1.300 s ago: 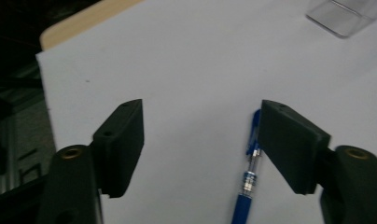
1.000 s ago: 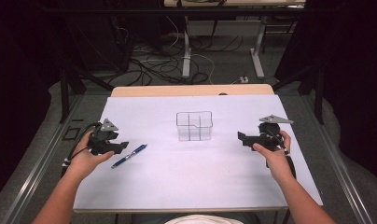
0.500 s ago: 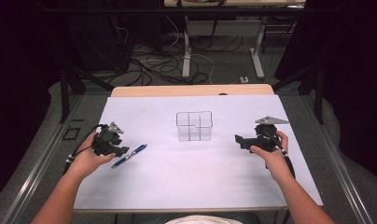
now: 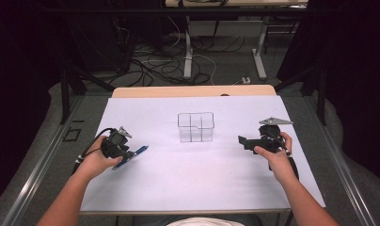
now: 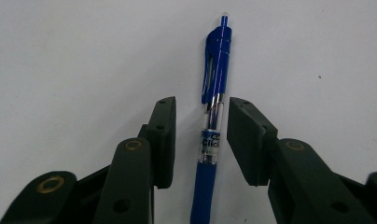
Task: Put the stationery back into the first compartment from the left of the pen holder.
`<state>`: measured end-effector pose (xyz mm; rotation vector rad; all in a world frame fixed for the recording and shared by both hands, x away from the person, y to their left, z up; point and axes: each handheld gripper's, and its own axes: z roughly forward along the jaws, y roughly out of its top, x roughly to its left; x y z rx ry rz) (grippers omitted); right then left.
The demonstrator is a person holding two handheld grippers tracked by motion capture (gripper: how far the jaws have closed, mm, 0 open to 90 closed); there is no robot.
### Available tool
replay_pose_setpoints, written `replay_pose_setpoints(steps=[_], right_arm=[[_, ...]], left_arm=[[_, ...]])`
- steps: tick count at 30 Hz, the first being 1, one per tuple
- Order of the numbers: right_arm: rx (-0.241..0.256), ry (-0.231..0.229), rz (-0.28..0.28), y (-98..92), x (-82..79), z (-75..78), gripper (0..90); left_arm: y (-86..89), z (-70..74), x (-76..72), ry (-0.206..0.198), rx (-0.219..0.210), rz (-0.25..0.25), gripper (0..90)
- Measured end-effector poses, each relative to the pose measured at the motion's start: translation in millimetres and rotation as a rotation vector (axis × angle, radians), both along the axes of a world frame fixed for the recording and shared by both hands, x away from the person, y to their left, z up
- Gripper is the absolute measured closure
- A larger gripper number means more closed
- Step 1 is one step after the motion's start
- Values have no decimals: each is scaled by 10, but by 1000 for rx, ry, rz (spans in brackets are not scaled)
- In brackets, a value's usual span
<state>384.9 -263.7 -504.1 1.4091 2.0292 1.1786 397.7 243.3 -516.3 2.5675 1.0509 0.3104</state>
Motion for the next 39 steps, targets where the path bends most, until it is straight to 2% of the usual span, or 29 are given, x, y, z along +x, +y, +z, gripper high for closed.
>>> replay_pose_setpoints(steps=[3, 10, 11, 16, 18, 23, 29, 39], right_arm=[[7, 4, 1, -3, 2, 2, 0], [10, 10, 7, -23, 10, -7, 0], [9, 9, 8, -28, 11, -8, 0], [23, 23, 3, -28, 7, -8, 0], [22, 21, 7, -38, 13, -14, 0], [25, 23, 5, -45, 15, -16, 0], [24, 8, 4, -45, 11, -1, 0], [26, 18, 3, -38, 8, -5, 0]], left_arm=[[-22, -26, 14, 20, 8, 0, 652], [-94, -88, 24, 37, 27, -1, 673], [-97, -94, 32, 38, 37, -14, 676], [-115, -138, 36, 55, 66, -13, 713], [-118, -139, 35, 64, 56, -9, 736], [-127, -134, 48, 73, 64, -26, 766], [-166, -131, 36, 64, 97, -42, 781], [-166, -126, 28, 76, 78, -9, 795]])
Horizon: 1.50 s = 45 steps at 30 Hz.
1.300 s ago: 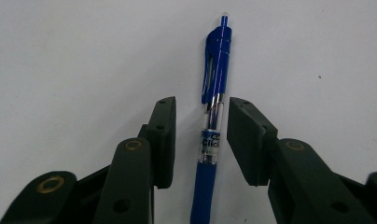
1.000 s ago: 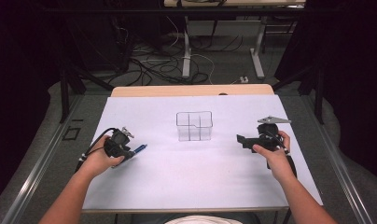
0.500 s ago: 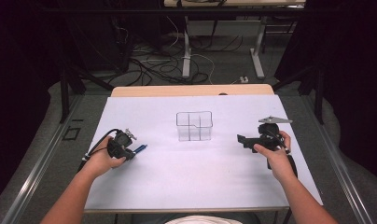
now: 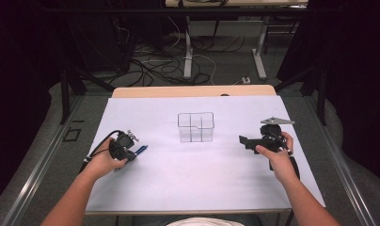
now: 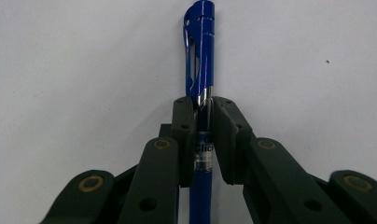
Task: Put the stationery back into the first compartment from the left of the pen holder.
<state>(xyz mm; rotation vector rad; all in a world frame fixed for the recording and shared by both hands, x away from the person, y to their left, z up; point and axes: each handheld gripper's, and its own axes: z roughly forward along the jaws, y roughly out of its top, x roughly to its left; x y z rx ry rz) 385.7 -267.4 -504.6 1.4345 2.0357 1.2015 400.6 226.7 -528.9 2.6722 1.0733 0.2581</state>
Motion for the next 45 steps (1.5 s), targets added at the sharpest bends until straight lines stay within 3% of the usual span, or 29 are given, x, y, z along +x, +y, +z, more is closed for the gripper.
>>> replay_pose_setpoints(steps=[9, 18, 23, 34, 42, 45], right_arm=[[-12, -9, 4, 3, -1, 5, 2], [-22, -24, 4, -1, -4, 13, 6], [-14, -21, 2, 13, -11, 10, 8], [-13, -13, 2, 14, -14, 5, 8], [-14, -16, 3, 22, -14, 0, 8], [-16, -16, 3, 25, -12, -3, 8]], left_arm=[[16, 81, -22, 1, 1, 4, 795], [-17, 286, -88, -67, -35, 1, 795], [-59, 370, -144, -165, -59, -35, 795], [-123, 538, -260, -364, -170, -71, 795], [-203, 689, -402, -551, -223, -125, 795], [-261, 749, -476, -644, -216, -150, 795]])
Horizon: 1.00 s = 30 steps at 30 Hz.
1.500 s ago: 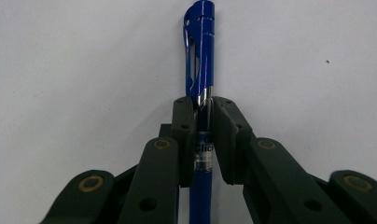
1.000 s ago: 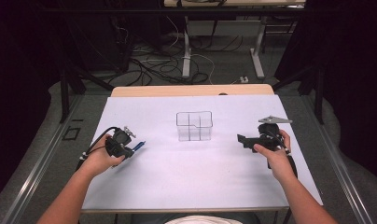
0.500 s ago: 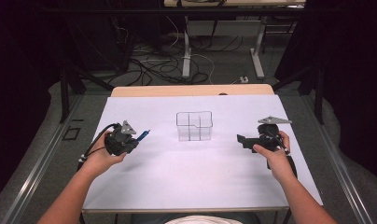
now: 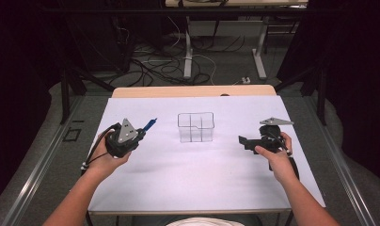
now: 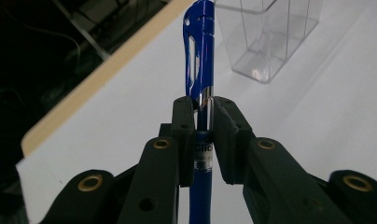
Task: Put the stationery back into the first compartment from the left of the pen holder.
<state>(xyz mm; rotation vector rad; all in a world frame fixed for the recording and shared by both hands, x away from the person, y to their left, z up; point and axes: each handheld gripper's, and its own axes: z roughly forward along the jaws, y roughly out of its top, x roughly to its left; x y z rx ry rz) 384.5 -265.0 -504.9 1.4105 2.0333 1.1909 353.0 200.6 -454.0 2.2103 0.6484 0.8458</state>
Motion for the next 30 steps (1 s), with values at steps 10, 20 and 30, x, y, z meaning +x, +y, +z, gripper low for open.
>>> replay_pose_setpoints(steps=[10, 20, 30], right_arm=[[9, 9, 11, 3, -1, -1, 8], [11, 26, 34, 58, -12, 32, 6], [-46, 14, 79, 109, -20, 50, 1]], left_arm=[[-249, 170, -276, -331, 171, -39, 795], [-523, 180, -474, -571, 422, -128, 795], [-833, 149, -570, -679, 656, -286, 795]])
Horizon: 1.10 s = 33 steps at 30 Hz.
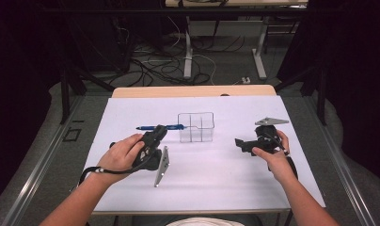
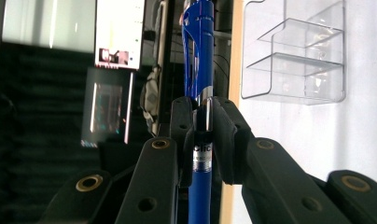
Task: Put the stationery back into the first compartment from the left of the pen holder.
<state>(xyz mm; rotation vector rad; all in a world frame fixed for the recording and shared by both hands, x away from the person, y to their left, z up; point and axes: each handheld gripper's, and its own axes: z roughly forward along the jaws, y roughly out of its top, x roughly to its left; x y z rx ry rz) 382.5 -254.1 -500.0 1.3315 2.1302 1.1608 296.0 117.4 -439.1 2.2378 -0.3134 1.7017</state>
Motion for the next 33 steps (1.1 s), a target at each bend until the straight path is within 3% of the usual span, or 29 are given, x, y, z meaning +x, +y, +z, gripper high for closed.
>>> replay_pose_setpoints(steps=[8, 14, 16, 17, 18, 19, 21, 25, 33], right_arm=[[3, 9, 25, 31, 0, 7, 0], [7, 16, 47, 74, -8, 53, 0], [4, 20, 63, 94, -14, 83, 0], [-3, 17, 74, 104, -18, 97, 0], [-10, 20, 81, 121, -21, 114, 0], [-15, 22, 93, 140, -20, 131, 0], [-35, 31, 126, 190, -6, 166, 0], [-102, 37, 208, 322, 26, 276, 41], [-218, 143, 350, 577, 74, 559, 108]], left_arm=[[-170, -21, -15, -78, 175, -90, 795], [-236, -69, -18, -92, 268, -134, 795], [-243, -107, -18, -76, 278, -130, 795], [-259, -111, -12, -90, 300, -152, 795], [-253, -132, -22, -87, 311, -130, 795], [-270, -128, -14, -82, 349, -141, 795], [-263, -162, -11, -80, 334, -145, 795], [-277, -187, -1, -75, 348, -149, 795], [-299, -219, 5, -74, 370, -168, 795]])
